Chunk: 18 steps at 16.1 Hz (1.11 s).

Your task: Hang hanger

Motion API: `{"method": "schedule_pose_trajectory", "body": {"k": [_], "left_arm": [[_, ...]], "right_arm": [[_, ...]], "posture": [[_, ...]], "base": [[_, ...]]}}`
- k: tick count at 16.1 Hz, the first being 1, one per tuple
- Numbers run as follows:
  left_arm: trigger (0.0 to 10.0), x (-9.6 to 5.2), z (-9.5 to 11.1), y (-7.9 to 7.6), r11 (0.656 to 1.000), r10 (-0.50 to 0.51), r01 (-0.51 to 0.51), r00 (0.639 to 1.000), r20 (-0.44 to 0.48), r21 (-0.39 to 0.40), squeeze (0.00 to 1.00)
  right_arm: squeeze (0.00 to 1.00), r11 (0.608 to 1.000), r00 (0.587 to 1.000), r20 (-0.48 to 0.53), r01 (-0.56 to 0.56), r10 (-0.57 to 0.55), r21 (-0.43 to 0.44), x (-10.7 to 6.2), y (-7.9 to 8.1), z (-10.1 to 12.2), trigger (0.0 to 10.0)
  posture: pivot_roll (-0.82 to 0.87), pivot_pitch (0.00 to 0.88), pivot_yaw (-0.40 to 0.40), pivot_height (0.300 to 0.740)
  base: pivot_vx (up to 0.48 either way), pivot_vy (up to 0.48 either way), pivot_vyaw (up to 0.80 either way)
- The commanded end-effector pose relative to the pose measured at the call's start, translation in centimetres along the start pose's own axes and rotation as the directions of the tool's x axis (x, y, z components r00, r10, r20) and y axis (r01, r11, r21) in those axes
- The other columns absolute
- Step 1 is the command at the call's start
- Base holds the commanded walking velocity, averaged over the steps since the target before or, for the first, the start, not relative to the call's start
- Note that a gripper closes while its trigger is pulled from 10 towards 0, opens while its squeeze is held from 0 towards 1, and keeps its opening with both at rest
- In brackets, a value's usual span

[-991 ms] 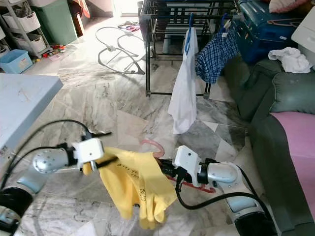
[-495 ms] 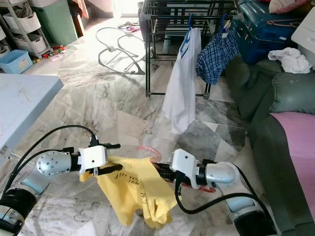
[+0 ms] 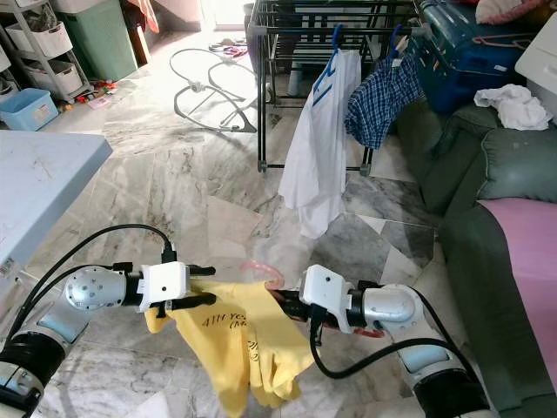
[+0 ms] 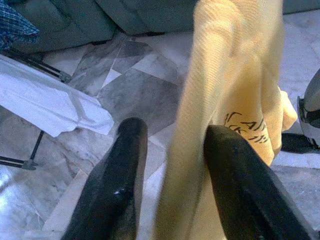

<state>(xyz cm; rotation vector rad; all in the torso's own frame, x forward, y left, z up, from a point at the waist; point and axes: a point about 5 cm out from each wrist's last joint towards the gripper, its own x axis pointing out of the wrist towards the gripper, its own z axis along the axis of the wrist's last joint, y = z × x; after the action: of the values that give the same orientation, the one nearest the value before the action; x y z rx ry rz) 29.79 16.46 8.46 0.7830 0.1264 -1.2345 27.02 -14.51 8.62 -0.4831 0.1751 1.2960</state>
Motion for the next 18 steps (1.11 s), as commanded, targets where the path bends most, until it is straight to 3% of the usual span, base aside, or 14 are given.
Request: {"method": "schedule_pose_trajectory", "body": {"k": [1,9,15,16,17,18], "left_arm": [[0.0,-0.2,0.0,0.4,1.0,-0.001,0.001,1.0,-0.007,-0.003,0.0],[0.0,0.2,-0.8,-1.1,0.994,-0.102,0.1,0.994,-0.049,-0.04,0.0],[0.0,0.3,-0.9,-0.8,0.997,-0.065,0.063,0.996,-0.052,-0.042,0.0],[0.0,0.3,-0.9,-0.7,0.998,-0.051,0.049,0.998,-0.044,-0.046,0.0],[0.0,0.3,-0.8,-0.4,0.999,-0.027,0.025,0.999,-0.039,-0.047,0.0],[0.0,0.2,-0.8,-0.3,0.999,-0.016,0.013,0.999,-0.042,-0.05,0.0]], "right_arm": [[0.0,0.999,1.0,0.015,-0.015,0.016,-0.049,0.1,-0.4,0.7,10.0],[0.0,0.998,1.0,0.015,-0.009,0.01,-0.067,0.2,-0.7,0.8,10.0],[0.0,0.997,1.0,0.014,-0.003,0.004,-0.072,0.2,-0.8,0.8,10.0],[0.13,0.998,1.0,0.013,0.0,0.001,-0.069,0.2,-1.0,0.8,10.0],[1.0,0.998,1.0,0.002,-0.012,0.012,-0.055,0.2,-1.0,0.7,10.0],[1.0,0.998,1.0,-0.01,-0.019,0.019,-0.057,0.2,-0.9,0.6,10.0]], "posture": [[-0.12,0.064,0.037,0.74],[-0.13,0.067,0.037,0.74],[-0.13,0.068,0.034,0.74],[-0.13,0.069,0.033,0.74],[-0.13,0.068,0.032,0.74],[-0.13,0.069,0.032,0.74]], "base": [[0.0,0.0,0.0],[0.0,0.0,0.0],[0.0,0.0,0.0],[0.0,0.0,0.0],[0.0,0.0,0.0],[0.0,0.0,0.0]]}}
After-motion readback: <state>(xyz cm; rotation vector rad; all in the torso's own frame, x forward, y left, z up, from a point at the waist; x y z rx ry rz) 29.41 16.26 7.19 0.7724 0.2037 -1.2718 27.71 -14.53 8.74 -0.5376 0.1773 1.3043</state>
